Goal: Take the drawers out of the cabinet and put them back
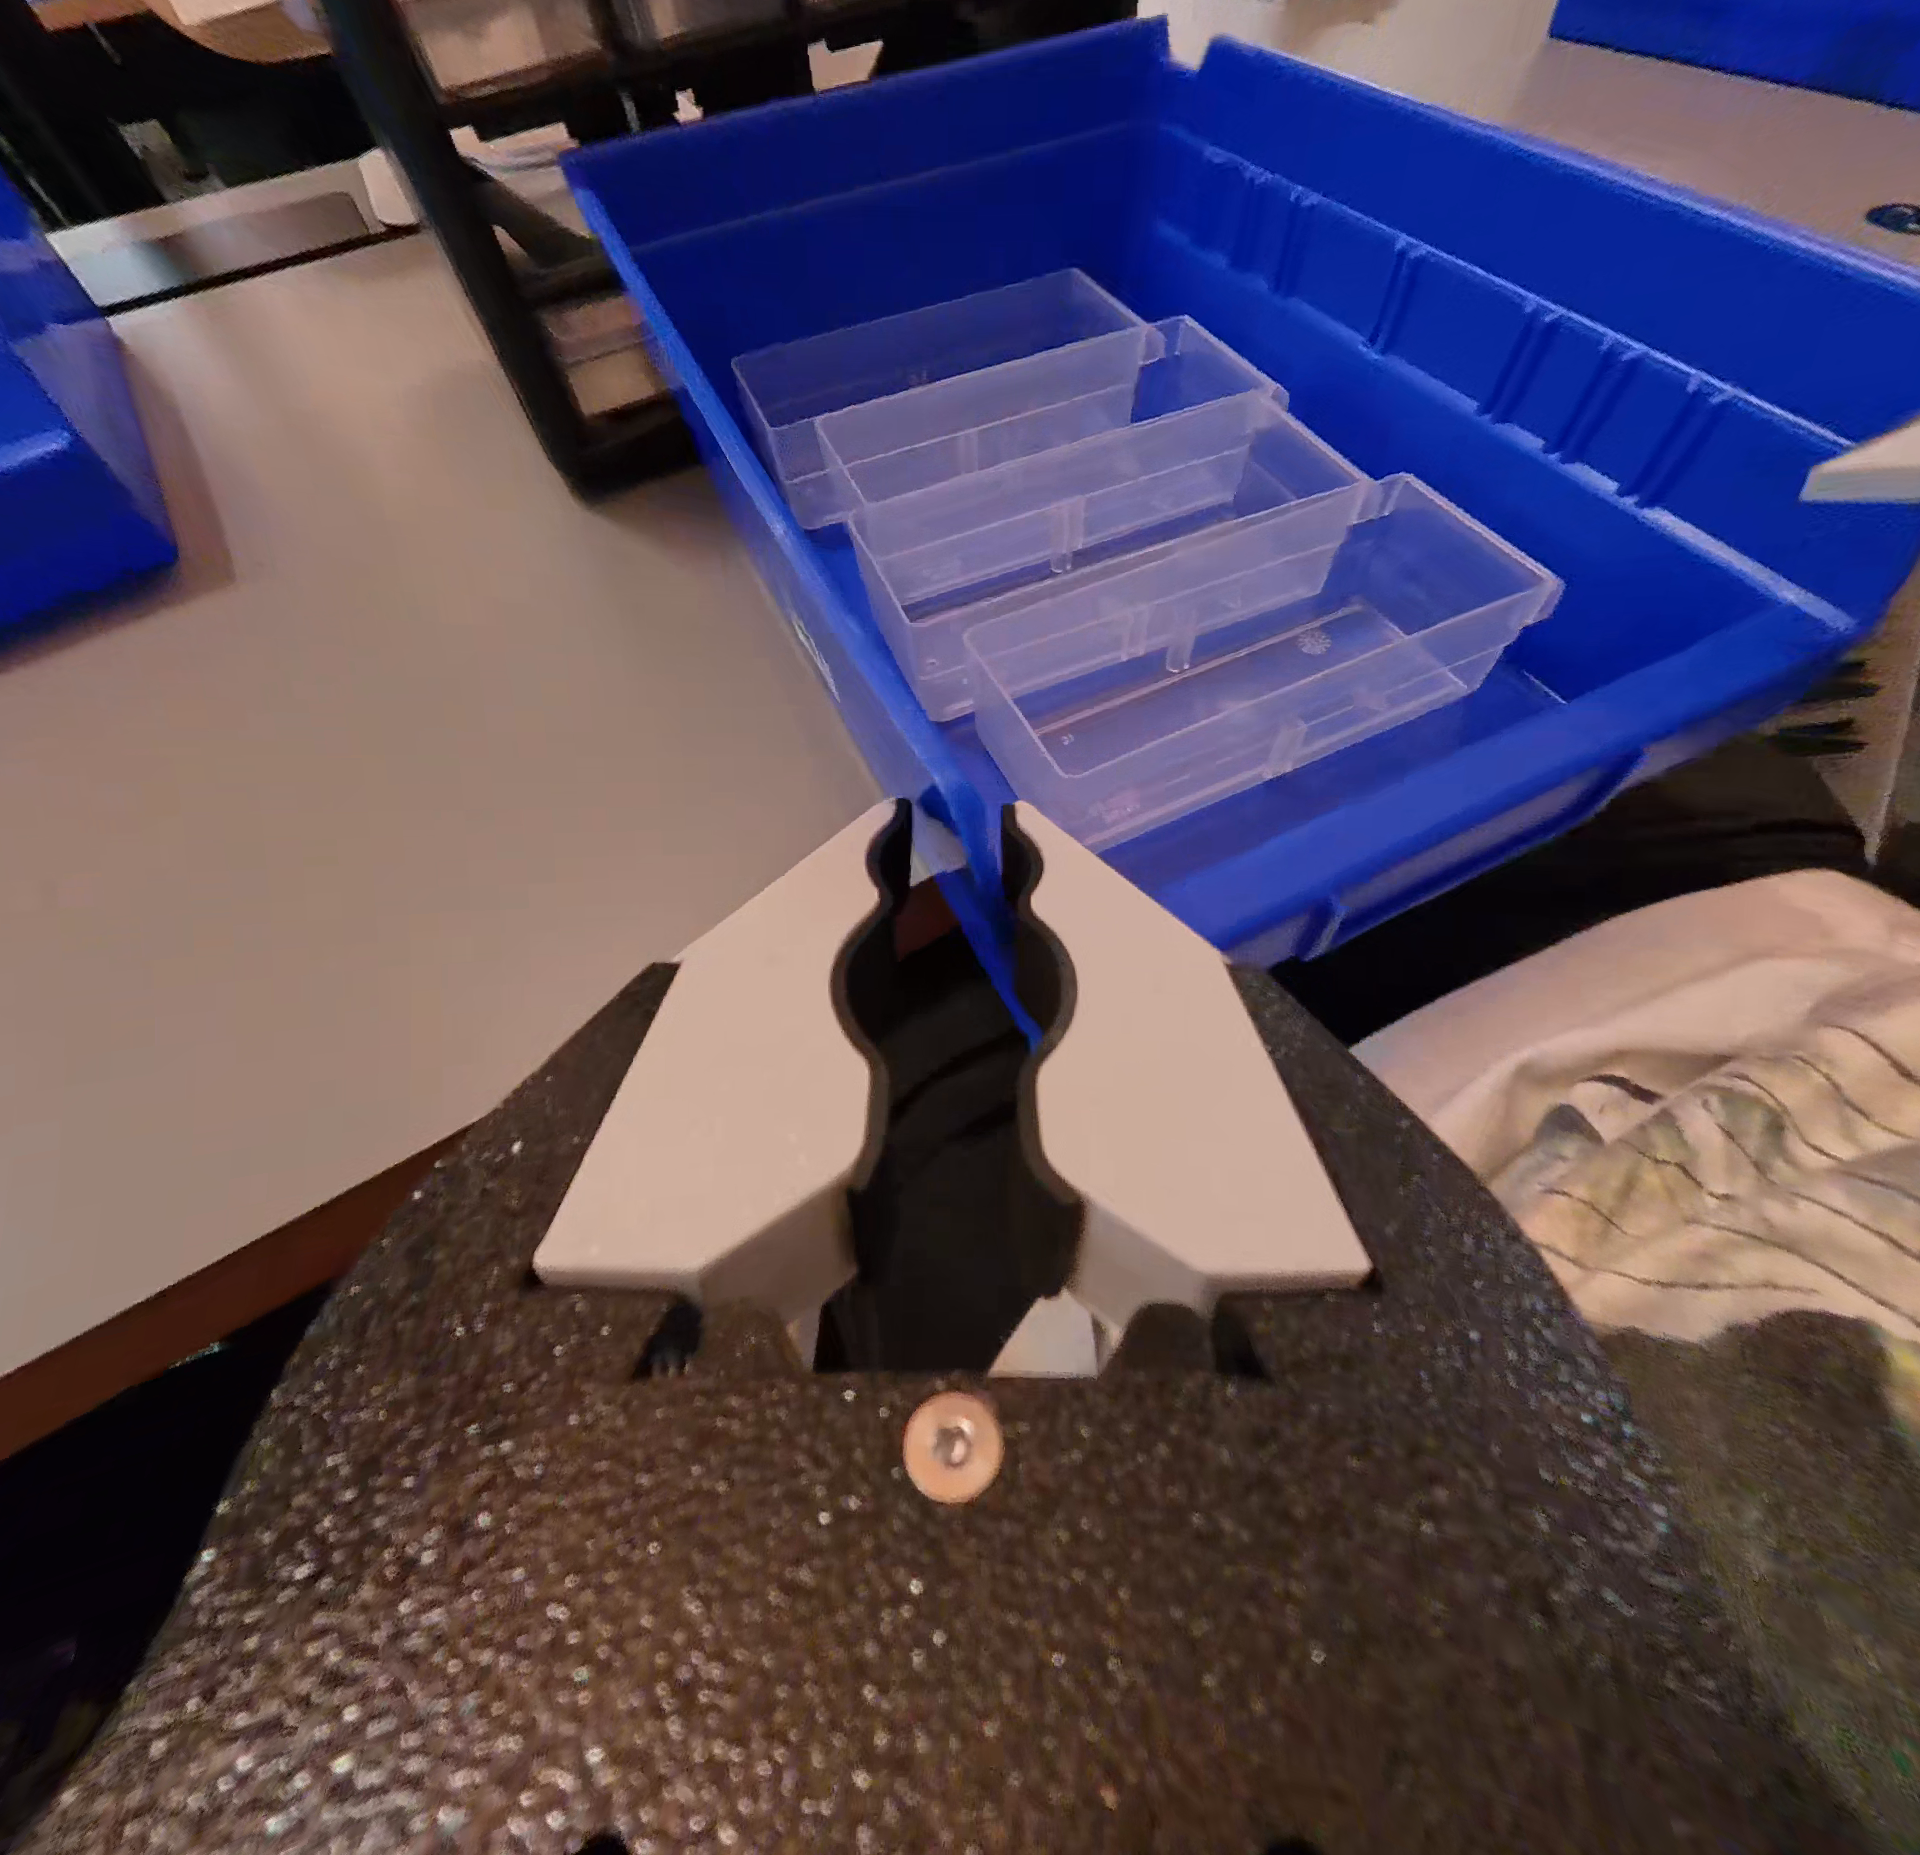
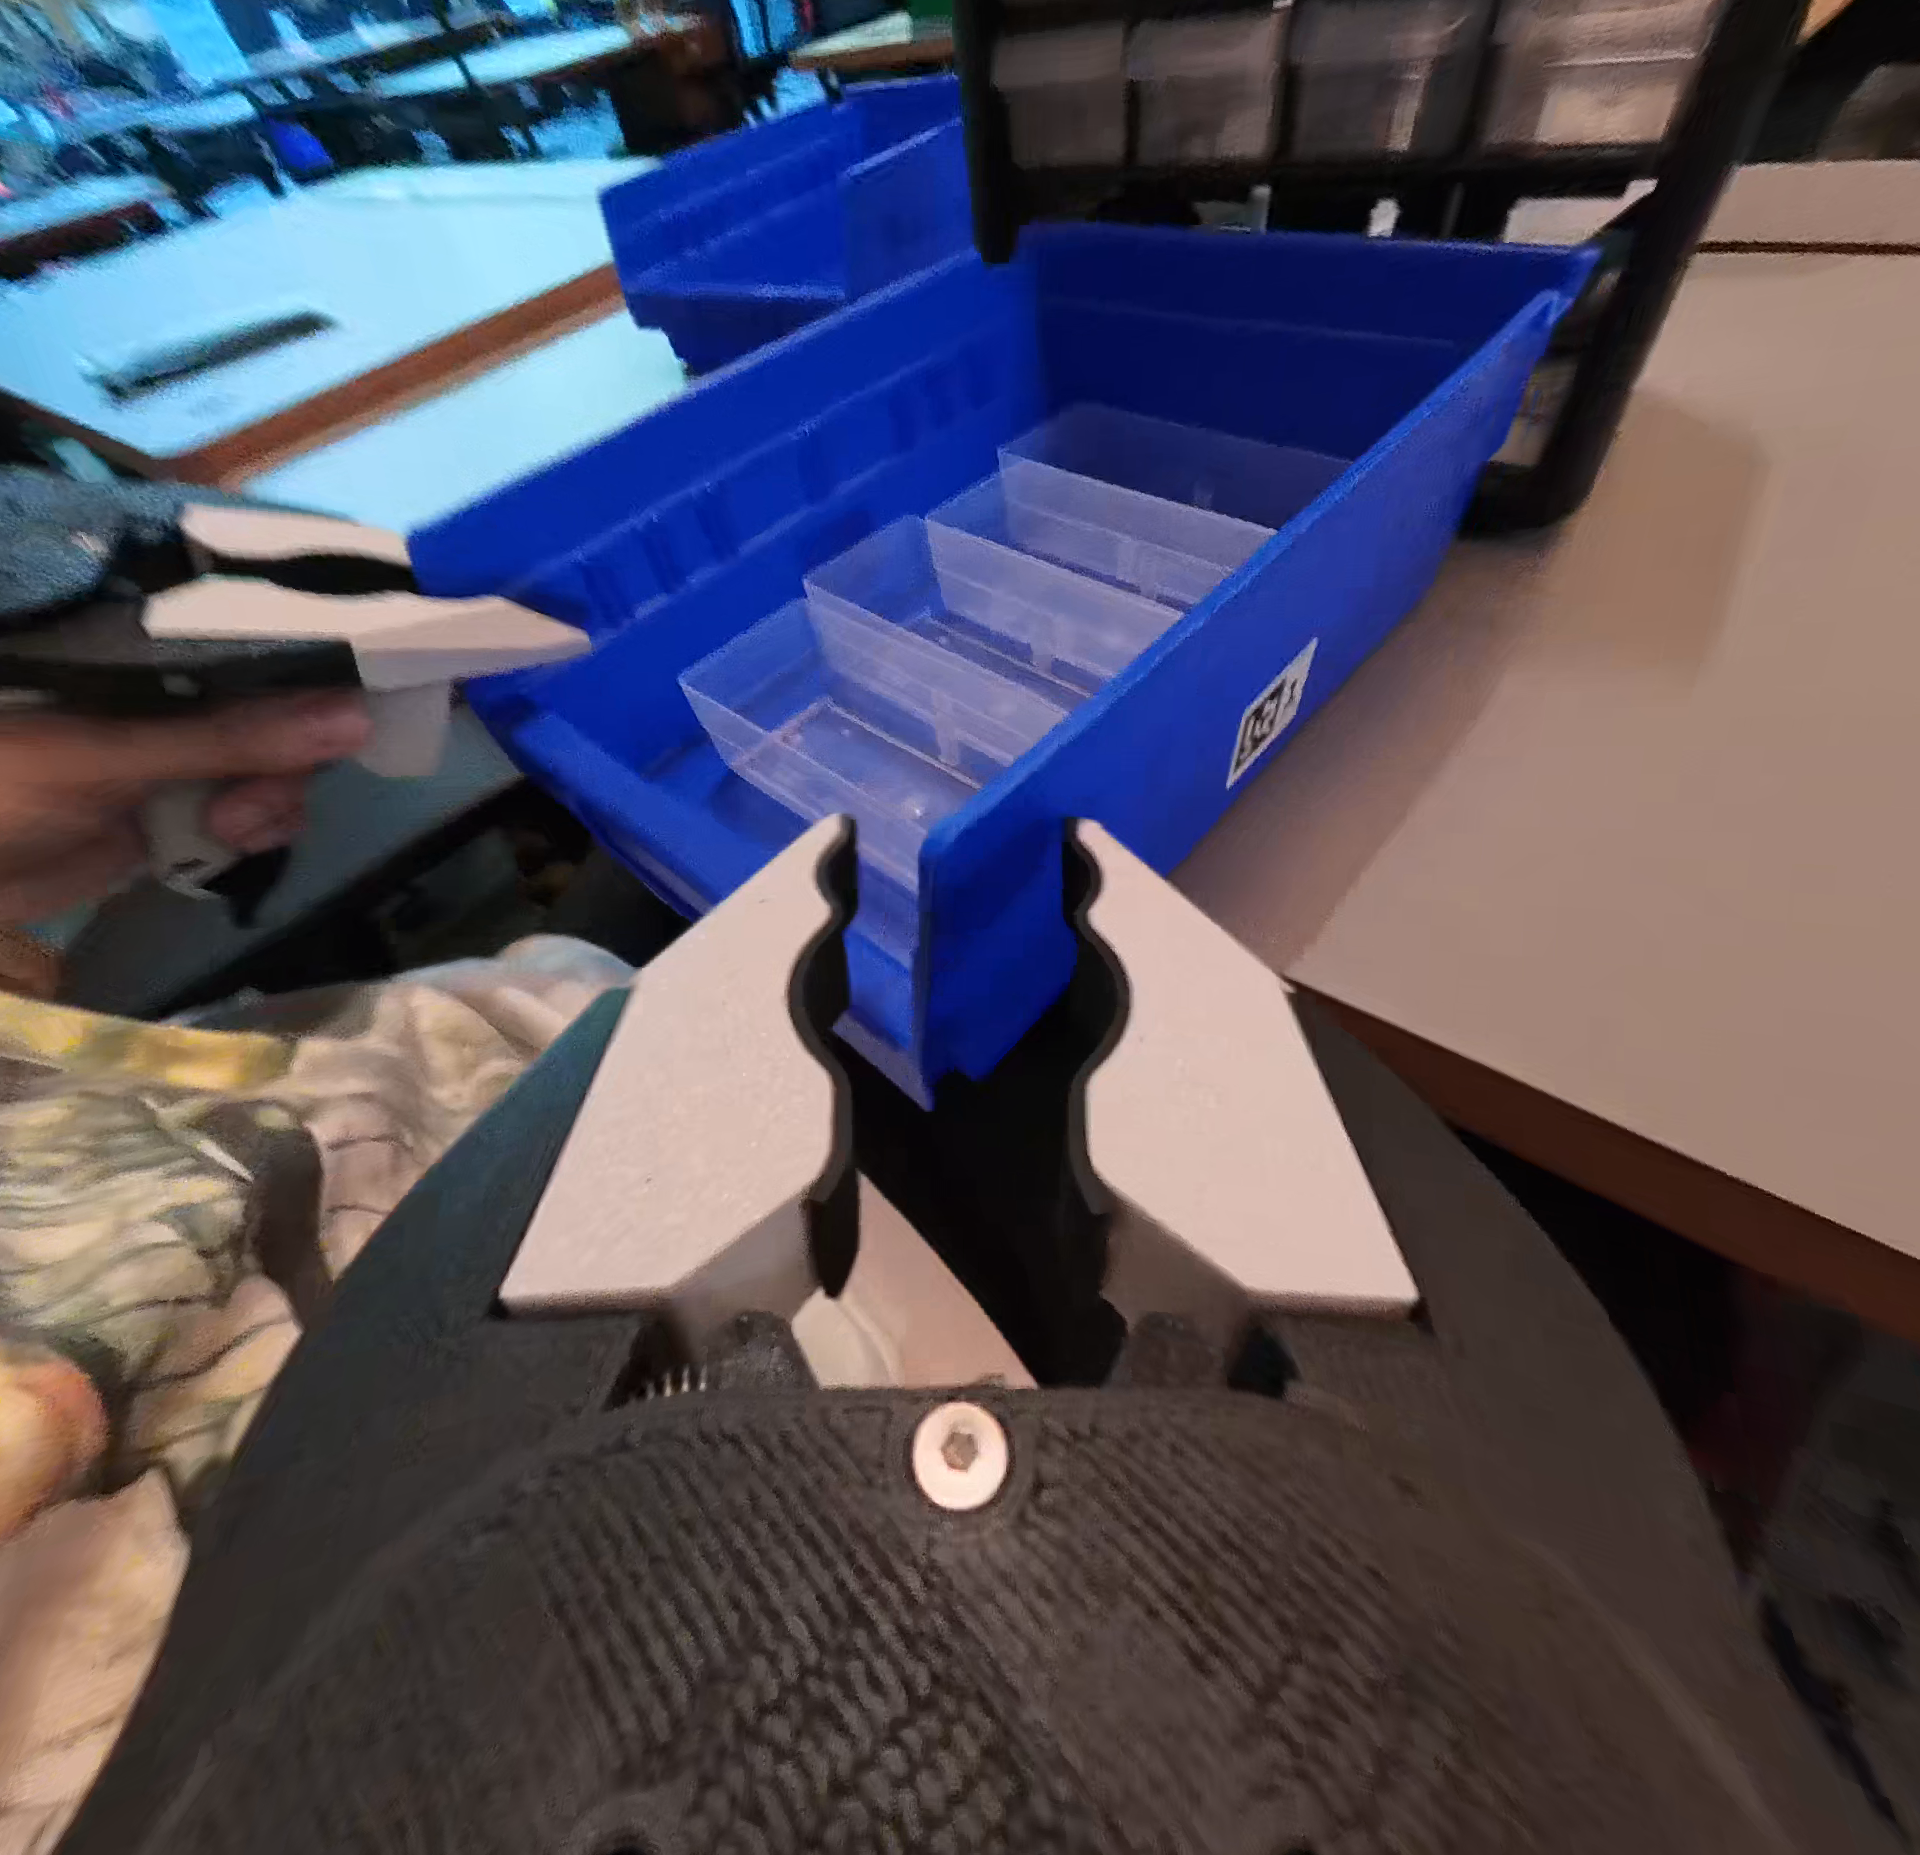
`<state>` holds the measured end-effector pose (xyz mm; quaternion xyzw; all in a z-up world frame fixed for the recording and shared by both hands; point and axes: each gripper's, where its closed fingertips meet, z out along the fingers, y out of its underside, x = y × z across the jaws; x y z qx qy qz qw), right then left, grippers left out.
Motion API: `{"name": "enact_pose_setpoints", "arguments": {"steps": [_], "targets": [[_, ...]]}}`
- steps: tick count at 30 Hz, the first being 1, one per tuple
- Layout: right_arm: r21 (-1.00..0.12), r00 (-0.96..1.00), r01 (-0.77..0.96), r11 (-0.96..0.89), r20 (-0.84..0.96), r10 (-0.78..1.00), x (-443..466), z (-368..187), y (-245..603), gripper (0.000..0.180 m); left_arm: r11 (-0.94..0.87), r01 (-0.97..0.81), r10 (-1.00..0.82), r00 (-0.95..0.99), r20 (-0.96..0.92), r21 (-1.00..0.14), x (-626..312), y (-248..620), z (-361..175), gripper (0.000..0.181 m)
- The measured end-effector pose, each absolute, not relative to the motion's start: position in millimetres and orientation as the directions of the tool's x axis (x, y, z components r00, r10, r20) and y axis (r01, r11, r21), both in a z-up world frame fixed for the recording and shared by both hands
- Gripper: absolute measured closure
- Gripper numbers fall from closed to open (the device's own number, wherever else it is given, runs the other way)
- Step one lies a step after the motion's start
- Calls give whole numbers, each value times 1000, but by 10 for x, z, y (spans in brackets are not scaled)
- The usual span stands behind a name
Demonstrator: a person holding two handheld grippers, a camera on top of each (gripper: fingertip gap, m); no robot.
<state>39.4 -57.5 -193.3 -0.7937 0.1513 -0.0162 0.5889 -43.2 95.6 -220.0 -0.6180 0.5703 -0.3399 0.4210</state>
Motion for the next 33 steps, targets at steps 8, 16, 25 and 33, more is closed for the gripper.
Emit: {"name": "enact_pose_setpoints", "arguments": {"steps": [8,16,25,33], "targets": [[-979,955,-77,-187,-19,-297,637,-1240,-549,103,-78,-393,-994,100,42,-916,-559,1112,-1978,125],[-975,974,195,-107,206,-96,317,-490,705,74,-238,-203,-969,118,218,-950,-471,1797,-1459,123],[-985,988,64,-159,85,-130,537,-469,3043,66,-117,-231,-823,567,-36,-966,-373,4273,-1168,107],[-865,920,-141,-481,64,-385,1191,-1612,4220,69,-357,-293,-700,713,47,-887,-301,5735,-1831,114]]}}
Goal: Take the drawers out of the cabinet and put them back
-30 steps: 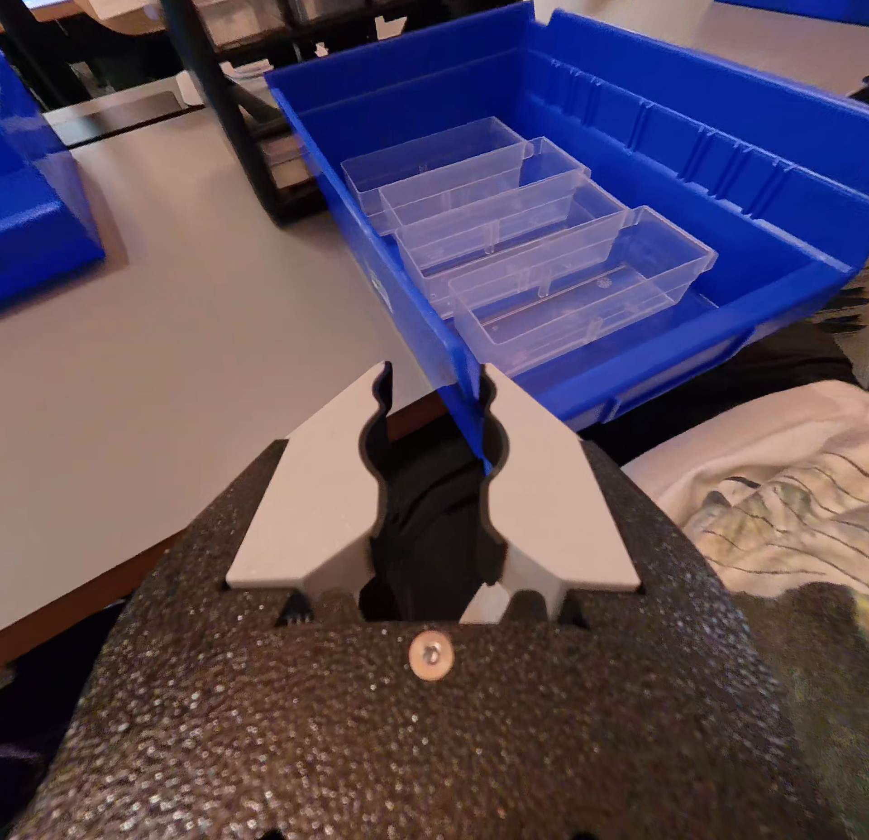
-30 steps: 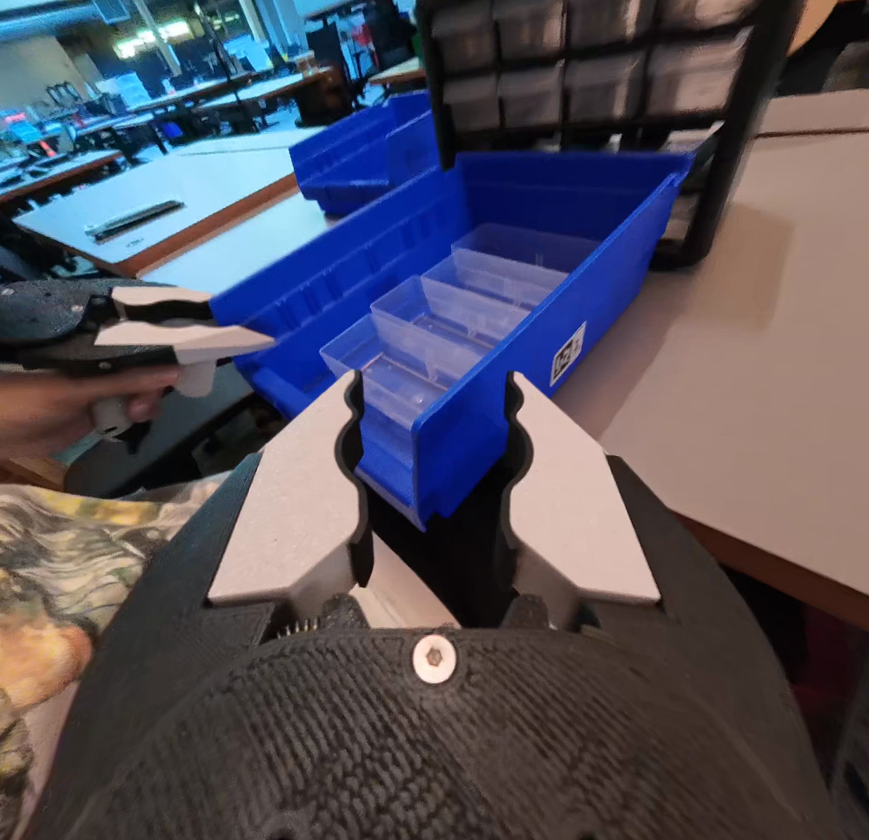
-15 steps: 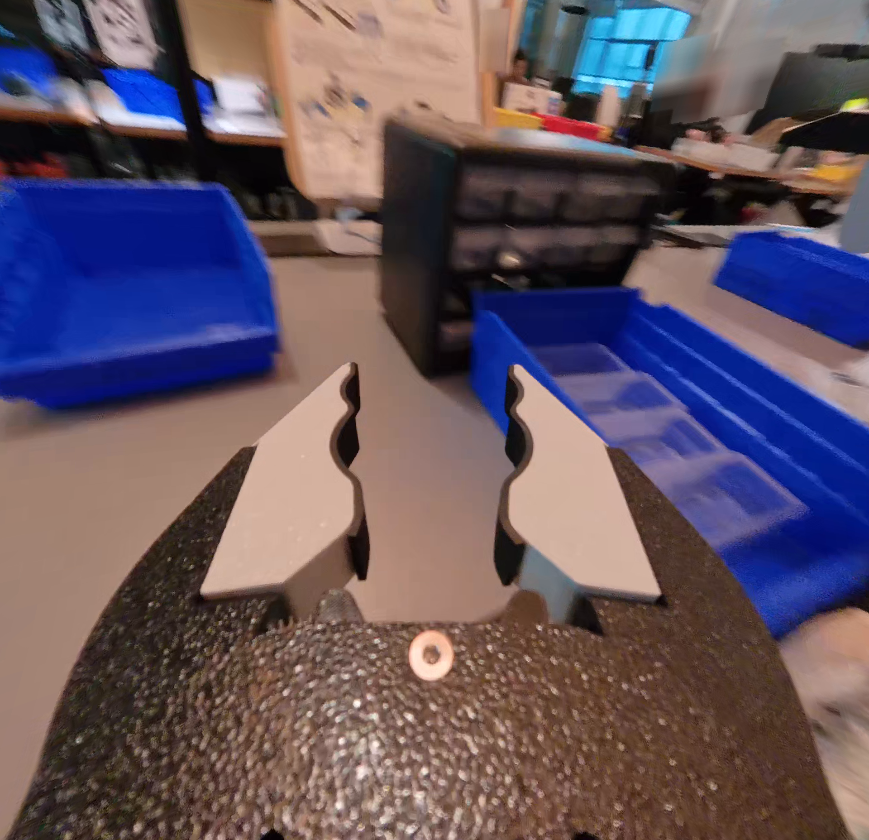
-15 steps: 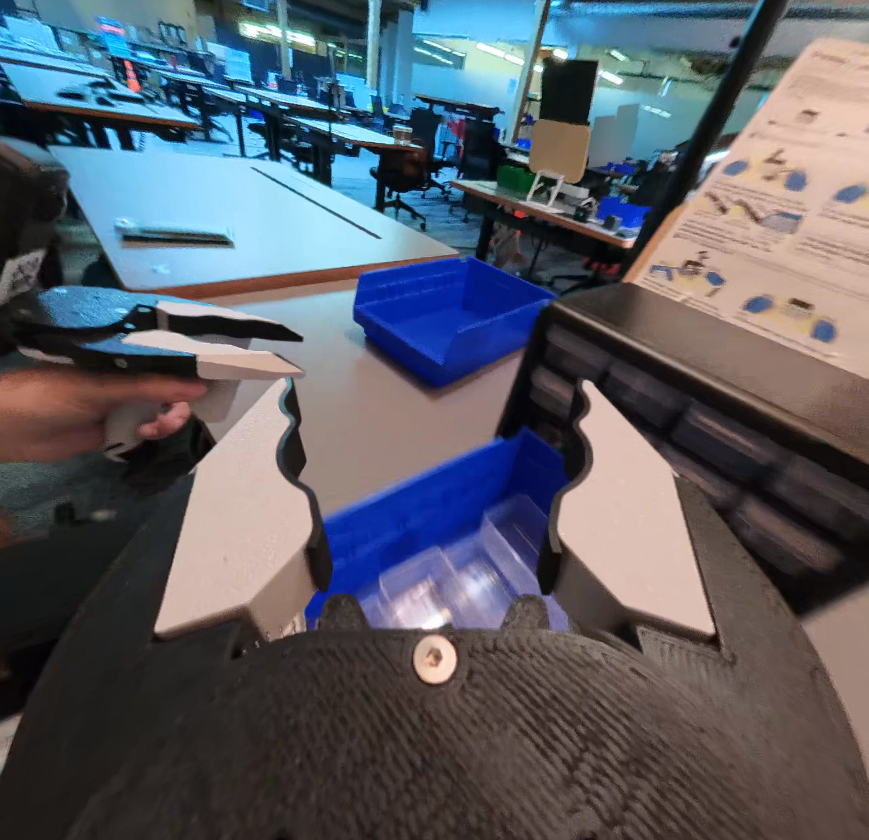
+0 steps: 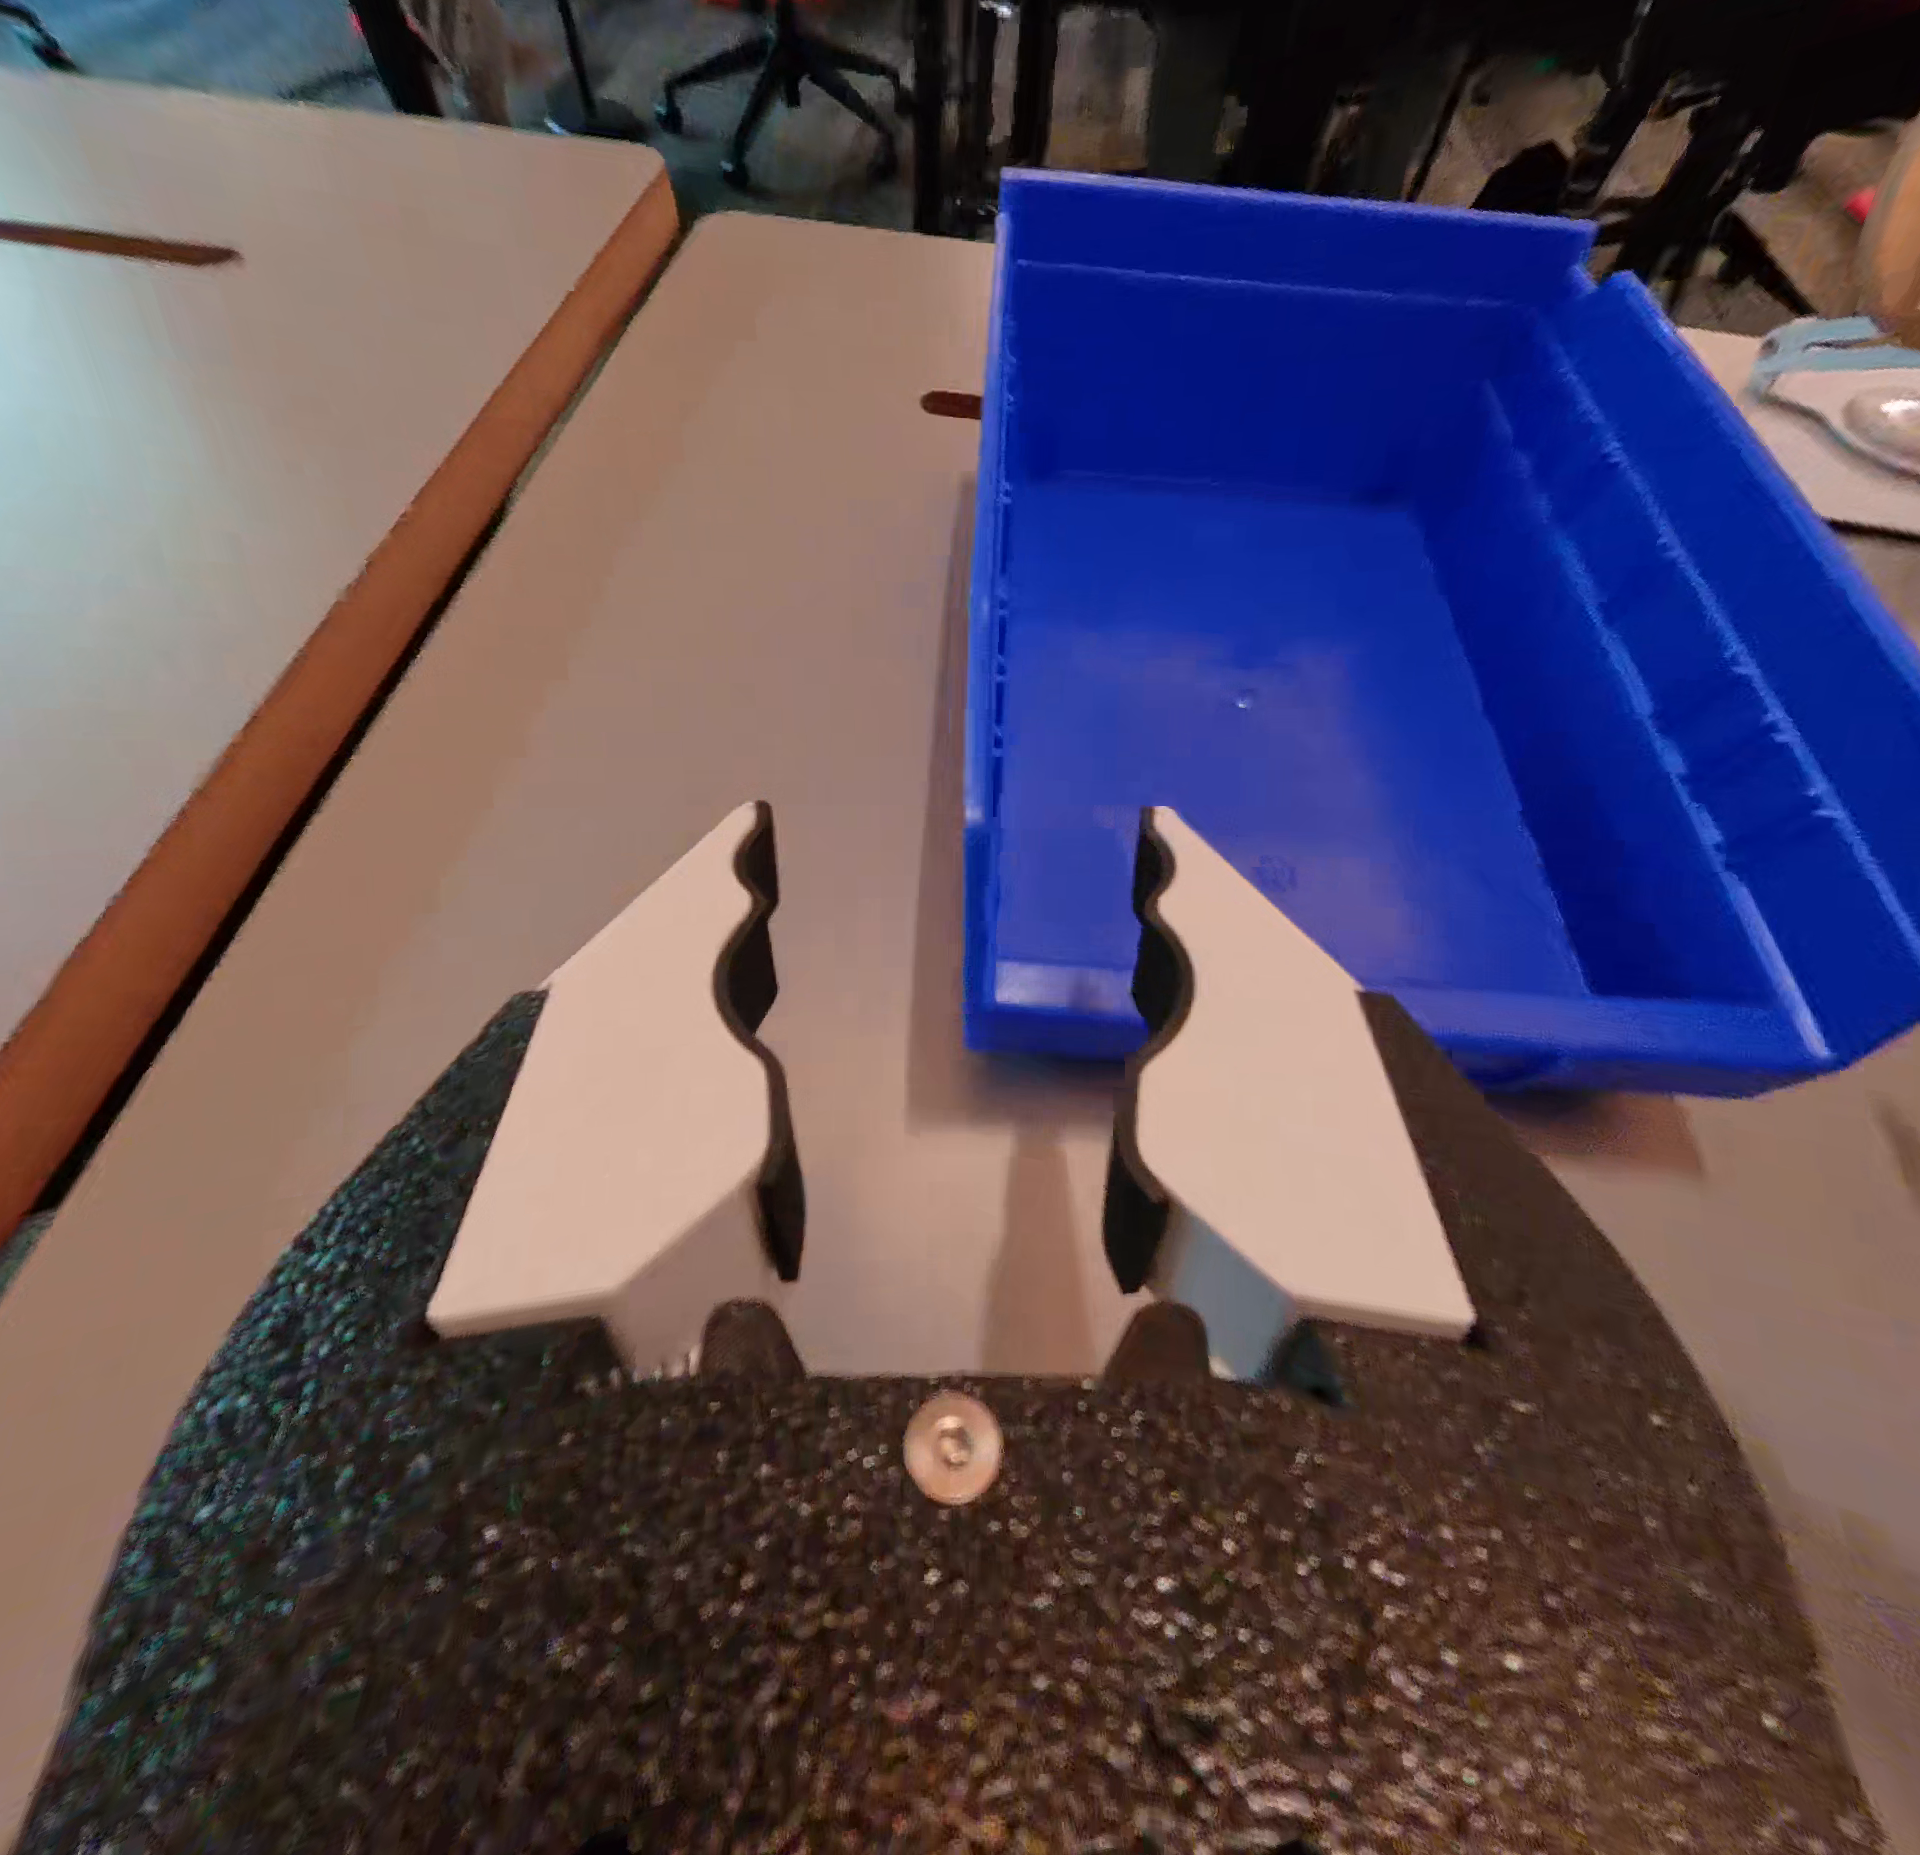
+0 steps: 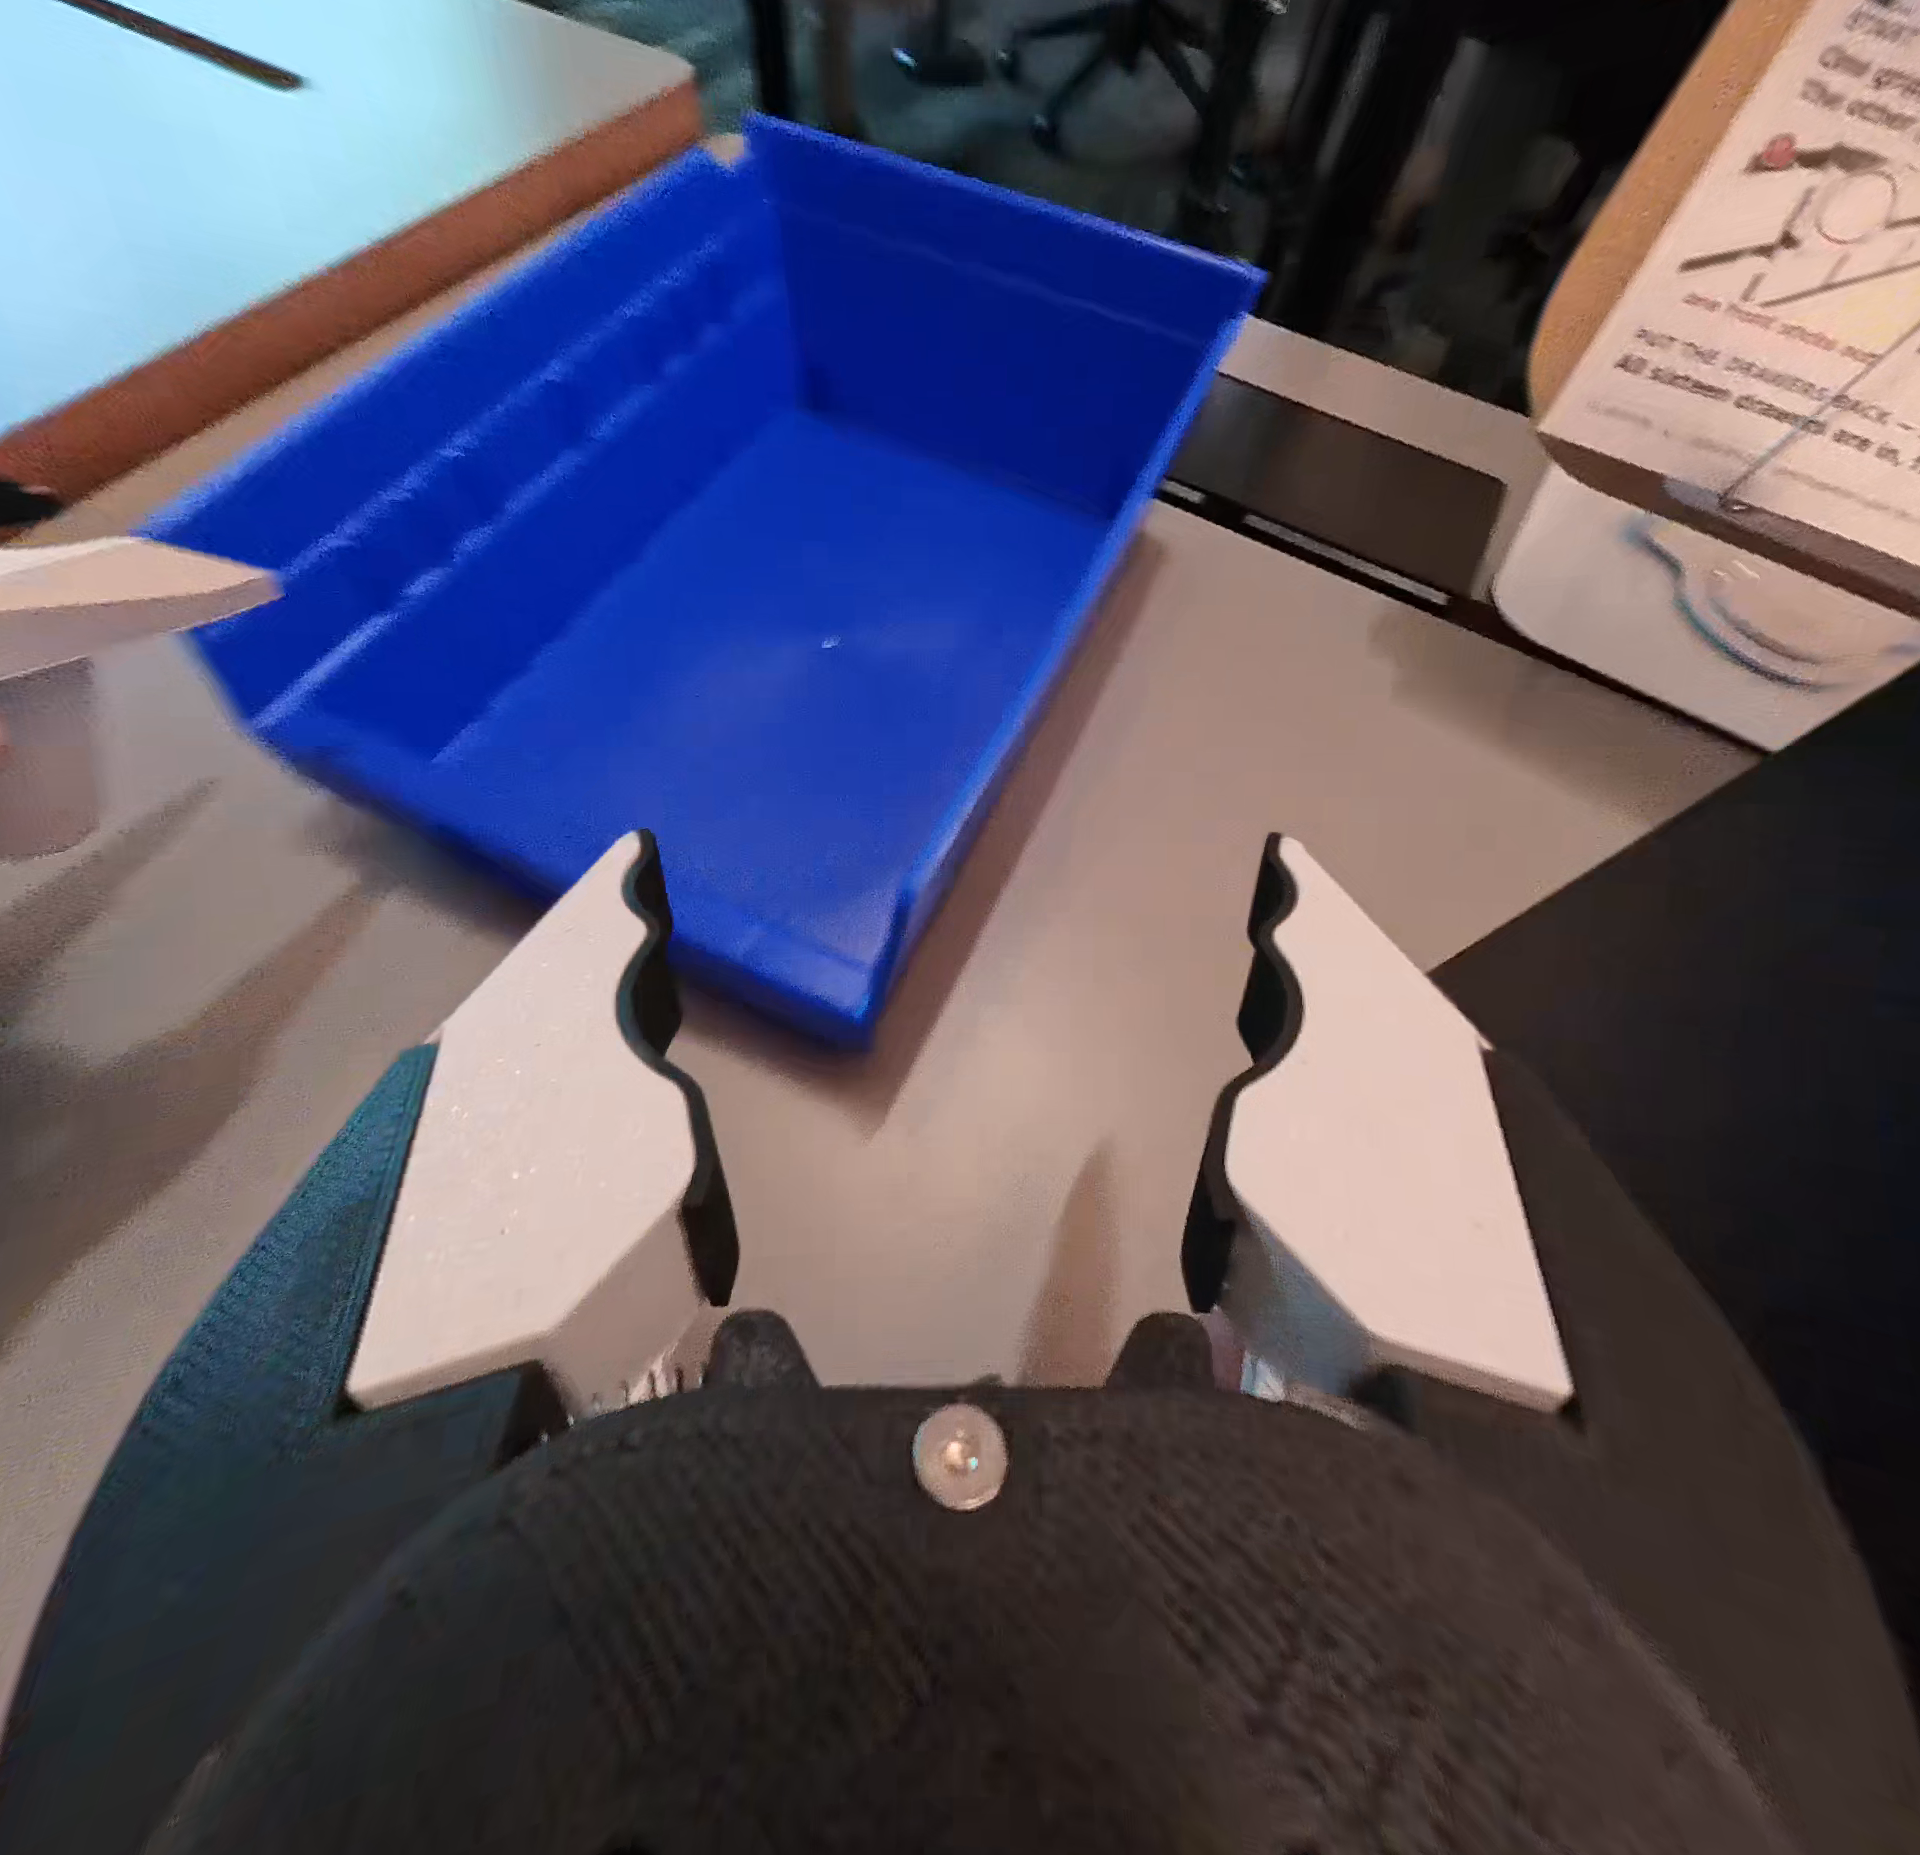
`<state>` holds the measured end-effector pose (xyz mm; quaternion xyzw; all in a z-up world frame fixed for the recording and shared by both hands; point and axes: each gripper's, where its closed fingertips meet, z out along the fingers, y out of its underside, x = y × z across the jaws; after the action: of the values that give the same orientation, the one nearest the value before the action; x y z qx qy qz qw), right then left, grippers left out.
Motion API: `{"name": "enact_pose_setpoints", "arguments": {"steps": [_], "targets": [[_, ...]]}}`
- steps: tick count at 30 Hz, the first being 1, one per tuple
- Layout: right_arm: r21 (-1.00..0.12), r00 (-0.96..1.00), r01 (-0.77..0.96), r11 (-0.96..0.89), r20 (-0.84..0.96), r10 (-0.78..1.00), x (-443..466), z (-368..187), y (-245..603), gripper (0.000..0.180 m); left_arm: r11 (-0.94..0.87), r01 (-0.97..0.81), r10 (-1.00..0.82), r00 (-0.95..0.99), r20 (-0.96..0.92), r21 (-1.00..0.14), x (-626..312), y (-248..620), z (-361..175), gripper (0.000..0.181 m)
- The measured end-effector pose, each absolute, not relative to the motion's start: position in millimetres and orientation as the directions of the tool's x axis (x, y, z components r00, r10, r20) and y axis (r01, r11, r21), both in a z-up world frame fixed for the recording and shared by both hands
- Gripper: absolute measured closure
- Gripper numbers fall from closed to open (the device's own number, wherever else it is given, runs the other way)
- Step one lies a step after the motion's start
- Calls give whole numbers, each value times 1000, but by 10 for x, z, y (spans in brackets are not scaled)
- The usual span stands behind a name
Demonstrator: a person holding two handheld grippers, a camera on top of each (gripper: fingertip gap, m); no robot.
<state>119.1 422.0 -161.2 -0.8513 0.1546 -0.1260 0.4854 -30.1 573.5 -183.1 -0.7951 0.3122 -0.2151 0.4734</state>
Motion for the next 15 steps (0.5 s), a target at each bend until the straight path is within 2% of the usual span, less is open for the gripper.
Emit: {"name": "enact_pose_setpoints", "arguments": {"steps": [2,5,7,10,11,12,15], "targets": [[-866,891,-176,-467,61,-449,1417,-1706,4320,71,-380,-269,-715,693,96,-885,-207,5840,-1909,114],[-862,886,-271,-429,-49,-462,1526,-1845,4476,73,-401,-214,-718,677,161,-891,-70,5931,-1974,115],[-844,877,-266,-466,-12,-480,1613,-1980,4512,78,-427,-207,-719,668,192,-880,19,5948,-2076,120],[-812,889,-281,-512,-20,-457,1593,-2144,4578,105,-451,-214,-708,677,201,-867,74,5927,-2229,151],[-807,905,-298,-510,-69,-420,1516,-2163,4624,130,-441,-192,-713,668,213,-876,98,5896,-2210,168],[-804,915,-311,-507,-109,-388,1446,-2171,4657,156,-429,-170,-706,676,212,-887,91,5882,-2186,176],[-808,909,-280,-518,-50,-414,1496,-2171,4629,170,-379,-196,-682,720,130,-904,-10,5788,-2179,179]]}}
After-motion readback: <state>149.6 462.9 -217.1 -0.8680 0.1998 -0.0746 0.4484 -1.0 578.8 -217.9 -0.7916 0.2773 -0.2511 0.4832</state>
